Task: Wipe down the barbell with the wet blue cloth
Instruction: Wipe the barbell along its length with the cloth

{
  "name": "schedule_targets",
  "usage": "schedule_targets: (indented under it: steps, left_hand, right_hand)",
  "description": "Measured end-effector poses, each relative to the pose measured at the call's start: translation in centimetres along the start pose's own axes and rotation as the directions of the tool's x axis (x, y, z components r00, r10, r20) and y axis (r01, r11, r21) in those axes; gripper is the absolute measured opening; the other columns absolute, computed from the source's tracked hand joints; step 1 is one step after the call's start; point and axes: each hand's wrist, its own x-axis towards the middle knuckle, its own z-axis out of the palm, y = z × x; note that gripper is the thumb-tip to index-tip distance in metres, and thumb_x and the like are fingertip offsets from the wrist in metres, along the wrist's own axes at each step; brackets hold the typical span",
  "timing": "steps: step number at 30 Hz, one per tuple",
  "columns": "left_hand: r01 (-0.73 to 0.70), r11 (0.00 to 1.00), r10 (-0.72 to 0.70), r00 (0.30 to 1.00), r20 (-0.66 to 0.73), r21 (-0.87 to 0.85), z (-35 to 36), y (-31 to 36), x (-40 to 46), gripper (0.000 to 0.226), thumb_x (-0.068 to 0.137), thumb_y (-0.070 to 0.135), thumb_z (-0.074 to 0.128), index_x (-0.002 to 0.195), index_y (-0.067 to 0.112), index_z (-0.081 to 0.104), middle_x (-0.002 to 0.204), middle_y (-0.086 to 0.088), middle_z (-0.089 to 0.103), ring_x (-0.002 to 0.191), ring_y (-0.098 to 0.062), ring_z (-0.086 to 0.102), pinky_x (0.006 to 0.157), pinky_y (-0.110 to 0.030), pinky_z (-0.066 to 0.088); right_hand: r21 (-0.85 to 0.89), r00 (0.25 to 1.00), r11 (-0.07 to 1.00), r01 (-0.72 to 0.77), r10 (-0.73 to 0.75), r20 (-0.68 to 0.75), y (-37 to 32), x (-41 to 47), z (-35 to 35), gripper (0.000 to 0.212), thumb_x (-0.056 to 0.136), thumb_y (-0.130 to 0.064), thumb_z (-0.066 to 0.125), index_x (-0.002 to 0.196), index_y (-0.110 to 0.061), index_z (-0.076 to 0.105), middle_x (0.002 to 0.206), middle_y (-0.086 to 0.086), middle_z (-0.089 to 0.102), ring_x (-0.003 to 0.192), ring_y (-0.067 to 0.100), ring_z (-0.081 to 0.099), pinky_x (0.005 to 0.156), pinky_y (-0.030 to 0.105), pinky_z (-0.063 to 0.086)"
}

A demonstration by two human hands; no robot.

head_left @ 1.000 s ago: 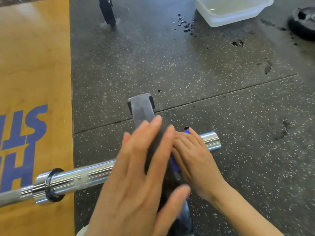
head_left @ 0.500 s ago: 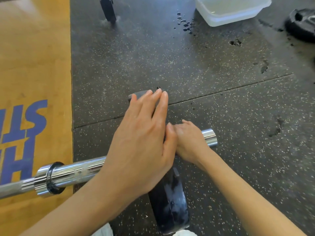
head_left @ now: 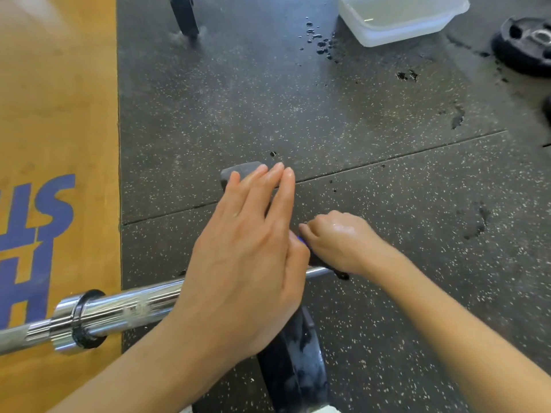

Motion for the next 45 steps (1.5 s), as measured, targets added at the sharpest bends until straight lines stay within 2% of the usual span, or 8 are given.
schedule_targets:
  steps: [4, 9, 21, 26, 31, 35, 41, 45]
  left_hand:
    - [0.008, 1.000, -0.008, 1.000, 0.004, -0.010, -0.1, -0.5, 0.7, 0.063, 0.096, 0.025, 0.024, 0.148, -0.004, 0.045, 0.152, -0.016, 0.048, 0.146, -0.029, 0.038, 0.122, -0.036, 0.013]
    - [0.018, 0.999, -0.017, 1.000, 0.012, -0.033, -0.2, -1.1, 1.4, 0.064, 0.096, 0.027, 0.023, 0.151, 0.000, 0.042, 0.153, -0.010, 0.046, 0.147, -0.022, 0.032, 0.123, -0.026, 0.005]
    - [0.083, 0.985, -0.067, 0.992, 0.111, -0.152, -0.6, -2.4, 4.5, 0.071, 0.091, 0.035, 0.019, 0.155, 0.009, 0.036, 0.159, 0.002, 0.038, 0.144, -0.003, 0.019, 0.110, -0.003, -0.013]
    - [0.139, 0.977, -0.098, 0.965, 0.242, -0.162, -1.3, -3.6, 6.9, 0.066, 0.095, 0.033, 0.021, 0.155, 0.012, 0.038, 0.161, 0.006, 0.034, 0.141, 0.001, 0.018, 0.109, -0.007, -0.007]
    - [0.191, 0.975, -0.147, 0.936, 0.319, -0.112, -1.7, -5.9, 10.1, 0.055, 0.106, 0.032, 0.028, 0.158, 0.017, 0.033, 0.165, 0.004, 0.030, 0.152, -0.010, 0.020, 0.124, -0.025, 0.000]
    - [0.191, 0.967, -0.179, 0.980, 0.085, -0.166, -2.2, -7.1, 10.6, 0.048, 0.111, 0.029, 0.032, 0.156, 0.014, 0.037, 0.162, 0.001, 0.036, 0.150, -0.012, 0.027, 0.127, -0.038, 0.010]
    - [0.104, 0.953, -0.142, 0.983, -0.116, -0.286, -1.3, -5.9, 6.1, 0.061, 0.103, 0.038, 0.031, 0.159, 0.015, 0.031, 0.165, 0.008, 0.025, 0.153, -0.001, 0.014, 0.127, -0.033, 0.007]
    - [0.126, 0.927, -0.196, 0.966, -0.170, -0.353, -0.3, -6.4, 3.3, 0.059, 0.105, 0.036, 0.032, 0.160, 0.013, 0.025, 0.167, 0.008, 0.019, 0.154, -0.001, 0.010, 0.127, -0.037, 0.009]
  right_hand:
    - [-0.052, 0.923, 0.969, 0.242, -0.246, -0.295, -1.0, -1.1, 3.2, 0.047, 0.102, -0.029, 0.016, 0.098, -0.015, 0.060, 0.088, 0.001, 0.065, 0.080, 0.028, 0.061, 0.087, 0.042, 0.050]
    - [-0.064, 0.691, 0.990, 0.122, -0.131, -0.711, 1.9, -1.9, 7.0, 0.045, 0.110, -0.029, 0.027, 0.099, -0.013, 0.067, 0.094, 0.001, 0.068, 0.093, 0.026, 0.064, 0.120, 0.042, 0.028]
    - [-0.106, 0.614, 0.971, 0.212, -0.217, -0.759, 0.8, -0.9, 8.5, 0.051, 0.108, -0.038, 0.030, 0.126, -0.004, 0.064, 0.127, 0.010, 0.065, 0.127, 0.032, 0.056, 0.124, 0.045, 0.017]
    - [-0.044, 0.576, 0.993, 0.110, -0.100, -0.812, 2.8, -0.3, 8.1, 0.049, 0.106, -0.039, 0.036, 0.131, -0.003, 0.059, 0.133, 0.010, 0.061, 0.135, 0.031, 0.047, 0.126, 0.047, 0.009]
    - [-0.302, 0.602, 0.934, 0.193, -0.355, -0.715, 4.8, 1.4, 7.6, 0.063, 0.094, -0.045, 0.050, 0.142, -0.004, 0.044, 0.142, 0.013, 0.056, 0.139, 0.031, 0.042, 0.125, 0.050, 0.009]
    - [-0.157, 0.594, 0.980, 0.122, -0.199, -0.780, 4.2, 2.4, 7.4, 0.061, 0.098, -0.043, 0.045, 0.144, -0.002, 0.042, 0.146, 0.015, 0.050, 0.143, 0.033, 0.035, 0.125, 0.052, 0.006]
    - [-0.259, 0.567, 0.927, 0.272, -0.372, -0.735, 5.8, 4.3, 6.3, 0.054, 0.103, -0.035, 0.042, 0.148, -0.004, 0.038, 0.149, 0.013, 0.048, 0.144, 0.031, 0.036, 0.120, 0.063, 0.019]
    - [-0.015, 0.550, 0.916, 0.402, -0.254, -0.796, 7.0, 4.2, 6.1, 0.047, 0.100, -0.017, 0.047, 0.144, 0.002, 0.045, 0.146, 0.015, 0.049, 0.142, 0.031, 0.037, 0.120, 0.044, 0.029]
